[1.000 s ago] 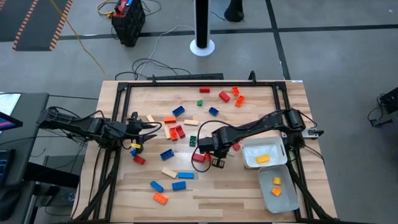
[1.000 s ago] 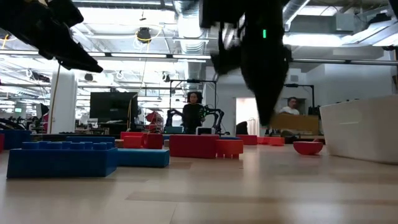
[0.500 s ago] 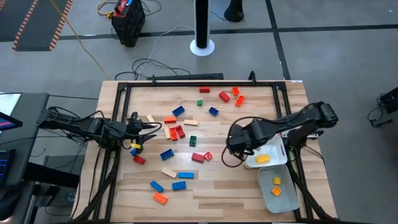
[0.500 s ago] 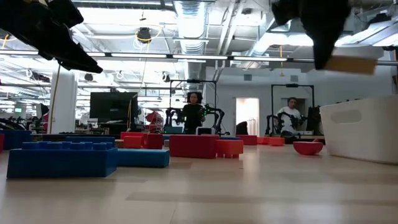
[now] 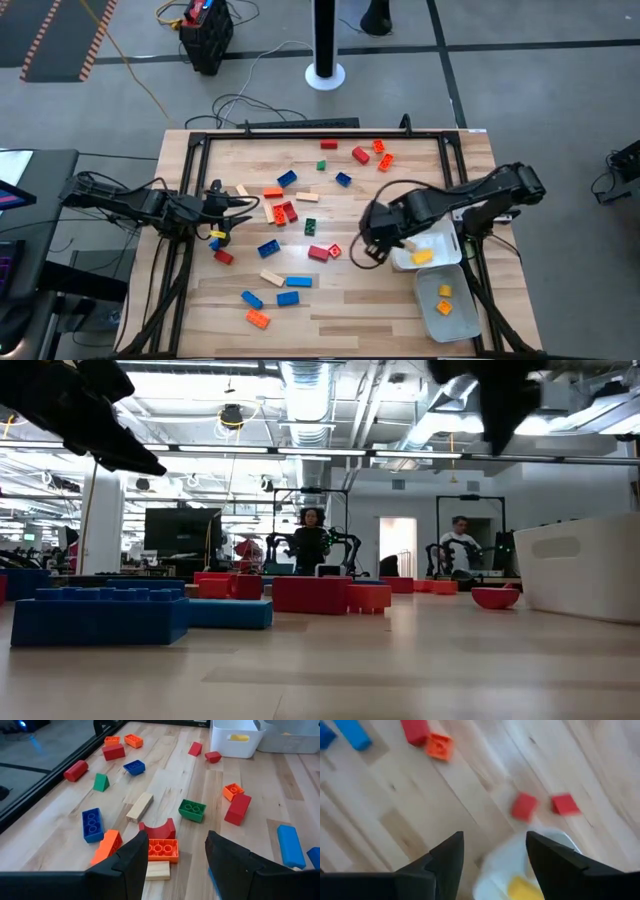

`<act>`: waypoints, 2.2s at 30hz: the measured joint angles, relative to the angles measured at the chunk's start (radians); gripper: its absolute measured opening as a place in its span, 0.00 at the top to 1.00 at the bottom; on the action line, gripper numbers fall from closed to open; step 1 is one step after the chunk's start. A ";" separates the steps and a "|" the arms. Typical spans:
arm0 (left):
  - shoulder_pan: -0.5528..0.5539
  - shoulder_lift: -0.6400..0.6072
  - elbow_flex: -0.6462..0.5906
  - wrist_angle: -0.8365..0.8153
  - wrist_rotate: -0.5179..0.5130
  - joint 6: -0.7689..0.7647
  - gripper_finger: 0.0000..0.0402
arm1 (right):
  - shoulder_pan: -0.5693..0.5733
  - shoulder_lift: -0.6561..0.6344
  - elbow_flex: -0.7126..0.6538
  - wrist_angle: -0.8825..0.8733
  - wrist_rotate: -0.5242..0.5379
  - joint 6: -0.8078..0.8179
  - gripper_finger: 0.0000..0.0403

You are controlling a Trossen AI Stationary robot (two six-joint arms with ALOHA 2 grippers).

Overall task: Sort blocks by size
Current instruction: Put the half circle red block into the gray bin

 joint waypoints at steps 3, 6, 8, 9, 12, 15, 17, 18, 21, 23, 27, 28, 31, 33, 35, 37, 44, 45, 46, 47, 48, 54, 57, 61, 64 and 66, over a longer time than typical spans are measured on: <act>0.000 0.000 0.000 0.011 -0.002 0.000 0.53 | -0.041 0.105 0.006 0.018 0.002 -0.065 0.39; 0.000 0.000 0.000 0.011 -0.004 -0.001 0.53 | -0.080 0.209 0.028 0.014 -0.037 -0.144 0.39; 0.000 0.000 0.000 0.010 -0.004 -0.001 0.53 | -0.104 0.263 0.052 0.016 -0.061 -0.191 0.39; 0.000 0.000 0.000 0.010 -0.004 -0.001 0.53 | -0.113 0.287 0.061 0.017 -0.073 -0.208 0.39; 0.000 0.000 0.000 0.008 -0.004 -0.001 0.53 | -0.147 0.358 0.076 -0.028 -0.152 -0.242 0.39; 0.000 0.000 0.000 0.001 -0.005 0.002 0.53 | -0.183 0.412 0.078 -0.086 -0.175 -0.278 0.39; 0.000 0.000 0.000 -0.001 -0.006 0.003 0.53 | -0.204 0.434 0.078 -0.101 -0.181 -0.302 0.39; 0.000 0.000 0.000 -0.005 -0.006 0.003 0.53 | -0.213 0.439 0.078 -0.104 -0.185 -0.309 0.39; 0.000 0.000 0.000 -0.015 -0.007 0.003 0.53 | -0.242 0.443 0.079 -0.101 -0.208 -0.322 0.39; 0.000 0.000 0.000 -0.016 -0.007 0.003 0.53 | -0.258 0.443 0.079 -0.101 -0.214 -0.336 0.39; 0.000 0.000 0.000 -0.018 -0.007 0.003 0.53 | -0.285 0.444 0.079 -0.102 -0.260 -0.349 0.39; 0.000 0.000 0.000 -0.019 -0.006 0.003 0.53 | -0.290 0.446 0.079 -0.101 -0.261 -0.355 0.39; 0.000 0.000 0.000 -0.020 -0.006 0.003 0.53 | -0.301 0.469 0.073 -0.101 -0.266 -0.367 0.39; 0.000 0.000 -0.002 -0.018 -0.006 0.003 0.53 | -0.304 0.495 0.065 -0.106 -0.266 -0.381 0.39; 0.000 0.000 -0.012 -0.015 -0.006 0.003 0.53 | -0.306 0.514 0.065 -0.109 -0.266 -0.387 0.39; 0.000 0.000 -0.023 -0.015 -0.006 0.003 0.53 | -0.306 0.518 0.065 -0.115 -0.266 -0.388 0.39; 0.000 0.000 -0.031 -0.005 -0.006 0.003 0.53 | -0.305 0.518 0.065 -0.153 -0.266 -0.390 0.39; 0.000 0.000 -0.031 -0.005 -0.006 0.003 0.53 | -0.305 0.518 0.065 -0.157 -0.265 -0.390 0.39; 0.000 0.000 -0.031 -0.005 -0.006 0.003 0.53 | -0.305 0.518 0.065 -0.155 -0.265 -0.390 0.39; 0.000 0.000 -0.031 -0.005 -0.006 0.002 0.53 | -0.304 0.518 0.065 -0.155 -0.265 -0.386 0.39; 0.000 0.000 -0.031 -0.005 -0.004 0.002 0.53 | -0.304 0.518 0.065 -0.160 -0.265 -0.374 0.39; 0.000 0.006 -0.031 0.008 0.061 0.000 0.53 | -0.296 0.518 0.065 -0.169 -0.269 -0.341 0.39; 0.000 0.018 -0.031 0.009 0.095 0.001 0.53 | -0.290 0.518 0.065 -0.143 -0.282 -0.343 0.39; -0.003 0.034 -0.031 0.021 0.109 0.028 0.53 | -0.284 0.518 0.063 -0.129 -0.285 -0.353 0.39; -0.014 0.035 -0.031 0.027 0.109 0.041 0.53 | -0.285 0.532 0.042 -0.125 -0.286 -0.355 0.39; -0.022 0.035 -0.031 0.027 0.109 0.041 0.53 | -0.285 0.535 0.013 -0.119 -0.287 -0.359 0.39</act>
